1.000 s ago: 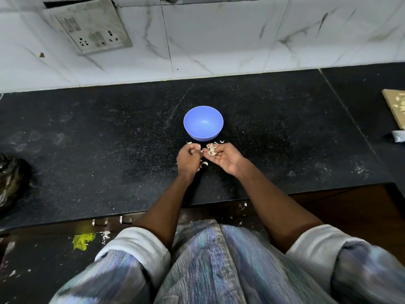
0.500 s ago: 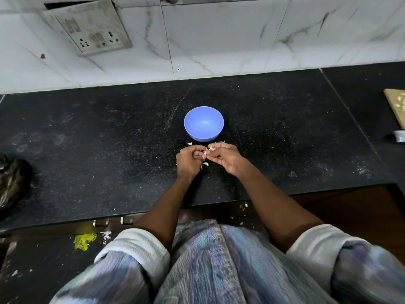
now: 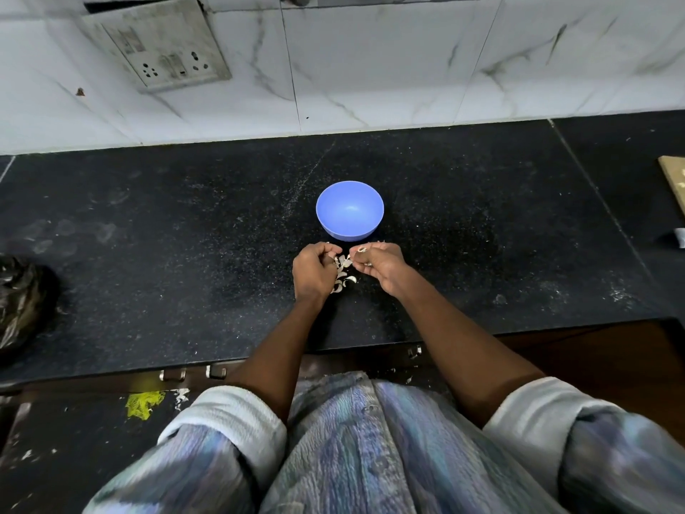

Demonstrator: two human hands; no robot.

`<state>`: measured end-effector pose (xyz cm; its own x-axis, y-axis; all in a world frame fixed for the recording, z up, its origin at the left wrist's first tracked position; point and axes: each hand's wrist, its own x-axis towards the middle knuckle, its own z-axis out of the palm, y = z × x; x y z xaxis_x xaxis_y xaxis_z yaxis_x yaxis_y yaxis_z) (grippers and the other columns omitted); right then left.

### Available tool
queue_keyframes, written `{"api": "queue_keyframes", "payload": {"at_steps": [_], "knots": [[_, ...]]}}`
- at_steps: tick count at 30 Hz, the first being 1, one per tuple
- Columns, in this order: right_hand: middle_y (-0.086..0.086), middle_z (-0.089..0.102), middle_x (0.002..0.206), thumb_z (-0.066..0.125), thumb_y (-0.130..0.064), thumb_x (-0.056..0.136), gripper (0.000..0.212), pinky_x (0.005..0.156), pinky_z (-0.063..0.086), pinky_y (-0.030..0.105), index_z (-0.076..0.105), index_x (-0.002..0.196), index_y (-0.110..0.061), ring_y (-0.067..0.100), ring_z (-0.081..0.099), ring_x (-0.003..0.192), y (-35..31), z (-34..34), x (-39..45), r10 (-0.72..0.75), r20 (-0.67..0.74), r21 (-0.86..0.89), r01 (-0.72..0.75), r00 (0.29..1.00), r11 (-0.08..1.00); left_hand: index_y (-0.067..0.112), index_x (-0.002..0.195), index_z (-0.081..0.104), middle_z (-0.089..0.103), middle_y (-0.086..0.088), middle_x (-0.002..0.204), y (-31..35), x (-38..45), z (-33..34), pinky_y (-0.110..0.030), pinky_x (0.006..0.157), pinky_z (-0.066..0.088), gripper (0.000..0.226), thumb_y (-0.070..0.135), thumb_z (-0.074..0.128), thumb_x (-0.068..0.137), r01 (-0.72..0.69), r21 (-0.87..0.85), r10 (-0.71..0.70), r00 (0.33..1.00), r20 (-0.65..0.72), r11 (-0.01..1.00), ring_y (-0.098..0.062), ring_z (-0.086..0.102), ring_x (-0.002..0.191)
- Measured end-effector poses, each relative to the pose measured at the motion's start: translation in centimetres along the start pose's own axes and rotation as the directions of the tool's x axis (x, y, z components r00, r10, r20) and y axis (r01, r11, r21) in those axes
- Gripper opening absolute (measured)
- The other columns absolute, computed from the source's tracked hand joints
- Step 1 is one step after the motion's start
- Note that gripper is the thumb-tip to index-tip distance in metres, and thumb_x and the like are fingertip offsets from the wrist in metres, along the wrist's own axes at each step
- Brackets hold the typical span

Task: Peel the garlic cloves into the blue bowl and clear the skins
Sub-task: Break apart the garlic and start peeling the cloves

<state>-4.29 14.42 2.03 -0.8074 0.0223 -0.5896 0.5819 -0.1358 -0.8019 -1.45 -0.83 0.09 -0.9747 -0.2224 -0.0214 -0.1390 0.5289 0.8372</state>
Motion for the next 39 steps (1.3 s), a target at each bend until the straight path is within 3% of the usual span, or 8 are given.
{"api": "queue_keyframes", "payload": {"at_steps": [7,10,17,20,24,28,34,39], "knots": [[0.011,0.073,0.084,0.077,0.001,0.087,0.020,0.071,0.059,0.025,0.072,0.105,0.008,0.018,0.067,0.077,0.4,0.8,0.1,0.009,0.026,-0.079,-0.007,1.000,0.997,0.016,0.104,0.081,0.079,0.006,0.101,-0.1,0.2,-0.2,-0.021,0.079,0.052,0.021,0.004,0.065,0.098,0.044,-0.010,-0.044,0.999,-0.031,0.999,-0.007,0.069,0.088],[0.019,0.076,0.093,0.068,-0.002,0.096,0.012,0.084,0.063,0.034,0.070,0.105,0.006,0.026,0.075,0.084,-0.3,0.2,0.3,0.079,0.020,0.074,-0.080,0.997,0.994,0.022,0.105,0.082,0.079,0.009,0.100,-0.1,0.0,-0.1,-0.027,0.080,0.057,0.018,0.012,0.070,0.097,0.056,0.020,-0.055,0.998,-0.003,0.998,-0.009,0.072,0.088],[0.028,0.072,0.108,0.056,0.006,0.099,0.015,0.089,0.061,0.038,0.066,0.109,0.008,0.035,0.074,0.099,-1.4,-2.0,0.7,0.096,-0.075,0.236,-0.075,0.993,0.969,0.024,0.103,0.081,0.078,0.011,0.101,0.6,-0.1,0.6,-0.032,0.083,0.059,0.015,0.015,0.071,0.096,-0.002,0.053,0.002,1.000,-0.003,0.999,-0.009,0.071,0.091],[0.025,0.073,0.107,0.052,0.014,0.093,0.025,0.082,0.063,0.033,0.069,0.111,0.009,0.033,0.075,0.096,-1.4,-2.4,0.6,0.040,-0.142,0.157,-0.017,0.989,0.987,0.023,0.104,0.081,0.078,0.010,0.103,1.2,-0.1,1.2,-0.033,0.084,0.059,0.015,0.015,0.071,0.097,-0.028,0.072,0.026,0.999,0.029,0.997,-0.010,0.071,0.093],[0.016,0.074,0.101,0.051,0.004,0.098,0.024,0.069,0.065,0.032,0.074,0.106,0.000,0.029,0.078,0.081,-1.7,-2.8,0.7,-0.034,-0.247,0.011,0.037,0.969,0.999,0.022,0.103,0.082,0.078,0.008,0.104,1.6,-0.2,1.8,-0.032,0.086,0.058,0.017,0.012,0.070,0.097,-0.058,0.058,0.054,0.997,0.062,0.997,-0.011,0.071,0.094],[0.017,0.075,0.098,0.055,0.005,0.096,0.022,0.070,0.065,0.033,0.071,0.111,-0.002,0.027,0.078,0.078,-2.0,-3.2,1.1,-0.079,-0.319,0.074,0.108,0.944,0.991,0.023,0.103,0.082,0.079,0.010,0.101,1.7,-0.3,2.1,-0.031,0.086,0.059,0.018,0.013,0.070,0.096,-0.049,0.032,0.047,0.997,0.065,0.998,-0.009,0.071,0.092],[0.029,0.071,0.113,0.042,0.018,0.089,0.042,0.092,0.060,0.034,0.062,0.126,0.014,0.034,0.073,0.104,-1.6,-3.1,0.1,0.013,0.014,0.205,-0.016,1.000,0.979,0.023,0.102,0.082,0.077,0.011,0.091,2.0,-0.6,2.0,-0.028,0.078,0.058,0.015,0.014,0.071,0.096,-0.080,-0.027,0.082,0.995,0.051,0.996,-0.006,0.070,0.082],[0.025,0.067,0.127,0.039,0.022,0.096,0.047,0.097,0.058,0.034,0.054,0.138,0.007,0.030,0.068,0.119,-0.4,-2.2,-0.3,0.044,0.261,0.210,-0.101,0.964,0.972,0.023,0.106,0.082,0.076,0.007,0.098,1.4,-0.4,2.0,-0.031,0.080,0.058,0.017,0.017,0.075,0.093,-0.069,-0.051,0.074,0.992,0.097,0.996,-0.010,0.071,0.088]]}}
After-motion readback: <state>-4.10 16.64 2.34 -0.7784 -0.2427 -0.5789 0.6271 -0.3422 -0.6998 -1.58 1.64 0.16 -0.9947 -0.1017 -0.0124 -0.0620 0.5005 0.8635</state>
